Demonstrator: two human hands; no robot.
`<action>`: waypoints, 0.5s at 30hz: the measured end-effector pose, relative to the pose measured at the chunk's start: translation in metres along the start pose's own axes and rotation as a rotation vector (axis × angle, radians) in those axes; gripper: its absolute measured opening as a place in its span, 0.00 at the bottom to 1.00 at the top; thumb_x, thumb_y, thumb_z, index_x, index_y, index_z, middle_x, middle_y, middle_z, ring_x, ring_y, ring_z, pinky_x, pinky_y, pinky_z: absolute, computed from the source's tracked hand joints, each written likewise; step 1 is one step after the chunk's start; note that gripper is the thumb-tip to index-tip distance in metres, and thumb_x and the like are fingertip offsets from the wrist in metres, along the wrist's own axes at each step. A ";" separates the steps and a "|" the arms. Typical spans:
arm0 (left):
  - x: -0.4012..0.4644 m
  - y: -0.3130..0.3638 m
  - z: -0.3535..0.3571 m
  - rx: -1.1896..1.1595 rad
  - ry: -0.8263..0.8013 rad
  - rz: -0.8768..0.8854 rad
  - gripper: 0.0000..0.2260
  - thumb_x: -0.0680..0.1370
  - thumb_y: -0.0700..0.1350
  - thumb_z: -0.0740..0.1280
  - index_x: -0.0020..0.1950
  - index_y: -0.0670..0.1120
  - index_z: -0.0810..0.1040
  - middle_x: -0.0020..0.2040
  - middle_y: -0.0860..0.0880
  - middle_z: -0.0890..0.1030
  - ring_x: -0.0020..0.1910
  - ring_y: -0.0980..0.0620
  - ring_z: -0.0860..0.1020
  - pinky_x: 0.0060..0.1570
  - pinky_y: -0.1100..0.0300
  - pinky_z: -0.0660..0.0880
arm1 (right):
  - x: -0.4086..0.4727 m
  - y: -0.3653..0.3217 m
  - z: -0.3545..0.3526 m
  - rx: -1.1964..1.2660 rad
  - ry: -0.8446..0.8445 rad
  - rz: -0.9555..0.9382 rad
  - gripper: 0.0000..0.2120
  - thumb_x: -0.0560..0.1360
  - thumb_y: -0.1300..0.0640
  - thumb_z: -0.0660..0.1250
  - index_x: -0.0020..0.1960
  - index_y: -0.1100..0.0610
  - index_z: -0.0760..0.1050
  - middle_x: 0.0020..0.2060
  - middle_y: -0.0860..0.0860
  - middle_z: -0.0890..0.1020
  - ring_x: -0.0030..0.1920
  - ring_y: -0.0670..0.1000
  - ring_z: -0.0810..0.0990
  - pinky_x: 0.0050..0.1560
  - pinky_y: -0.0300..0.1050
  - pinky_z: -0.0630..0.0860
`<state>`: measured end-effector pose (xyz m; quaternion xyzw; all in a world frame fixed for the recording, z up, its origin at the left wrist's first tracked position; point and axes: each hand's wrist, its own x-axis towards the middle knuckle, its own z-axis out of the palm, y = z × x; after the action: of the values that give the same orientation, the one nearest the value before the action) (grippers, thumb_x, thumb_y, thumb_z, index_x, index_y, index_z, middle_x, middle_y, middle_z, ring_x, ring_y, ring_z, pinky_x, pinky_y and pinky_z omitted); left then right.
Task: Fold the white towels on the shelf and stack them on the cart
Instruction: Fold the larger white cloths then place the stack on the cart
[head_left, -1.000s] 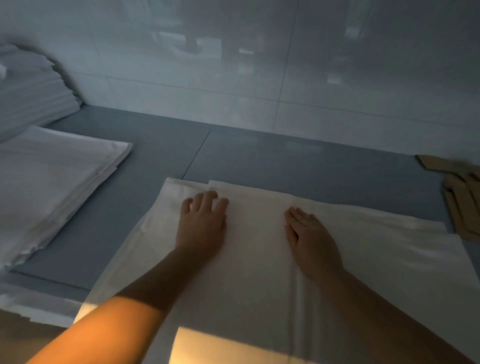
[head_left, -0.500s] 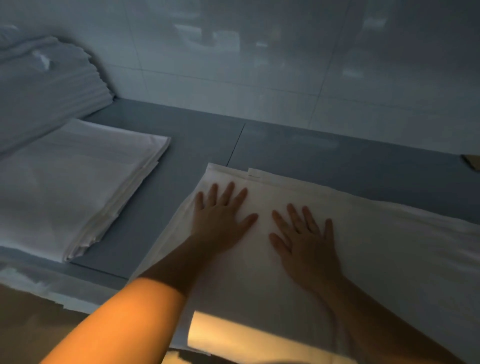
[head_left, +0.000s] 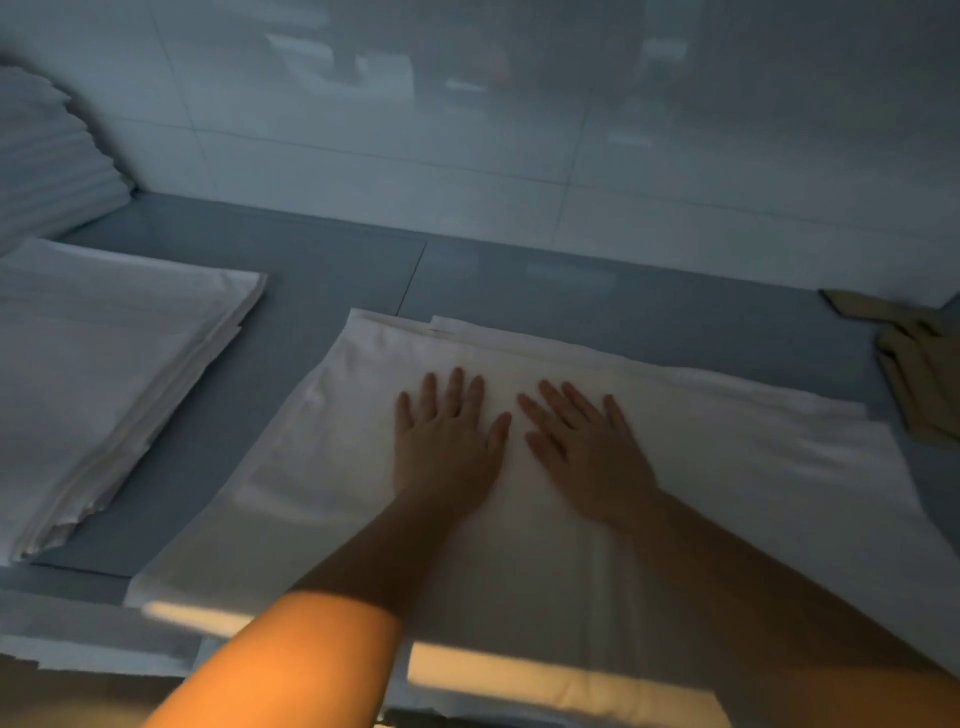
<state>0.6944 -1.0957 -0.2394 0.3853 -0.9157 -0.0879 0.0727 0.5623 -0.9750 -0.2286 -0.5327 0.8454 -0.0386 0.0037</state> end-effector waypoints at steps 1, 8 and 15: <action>0.000 0.000 0.001 0.020 -0.006 0.003 0.30 0.78 0.64 0.38 0.78 0.54 0.46 0.79 0.53 0.46 0.77 0.48 0.44 0.74 0.45 0.41 | -0.005 0.024 -0.002 -0.035 -0.004 0.055 0.24 0.80 0.39 0.42 0.76 0.37 0.47 0.77 0.40 0.49 0.77 0.45 0.46 0.74 0.58 0.44; -0.010 0.015 -0.012 0.068 0.105 0.191 0.19 0.82 0.54 0.51 0.68 0.50 0.72 0.71 0.48 0.70 0.72 0.46 0.64 0.70 0.52 0.56 | -0.071 0.177 -0.034 -0.108 -0.104 0.738 0.26 0.81 0.43 0.41 0.78 0.46 0.47 0.78 0.48 0.49 0.77 0.53 0.47 0.72 0.68 0.45; -0.077 0.139 0.016 -0.034 -0.141 0.429 0.31 0.78 0.62 0.47 0.77 0.48 0.55 0.79 0.47 0.53 0.77 0.45 0.48 0.71 0.38 0.40 | -0.079 0.090 -0.010 -0.065 -0.050 0.114 0.24 0.81 0.43 0.46 0.76 0.39 0.47 0.77 0.43 0.48 0.77 0.47 0.45 0.73 0.63 0.45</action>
<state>0.6488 -0.9433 -0.2295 0.1734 -0.9779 -0.1124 0.0321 0.5151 -0.8647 -0.2281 -0.4842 0.8749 0.0023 0.0096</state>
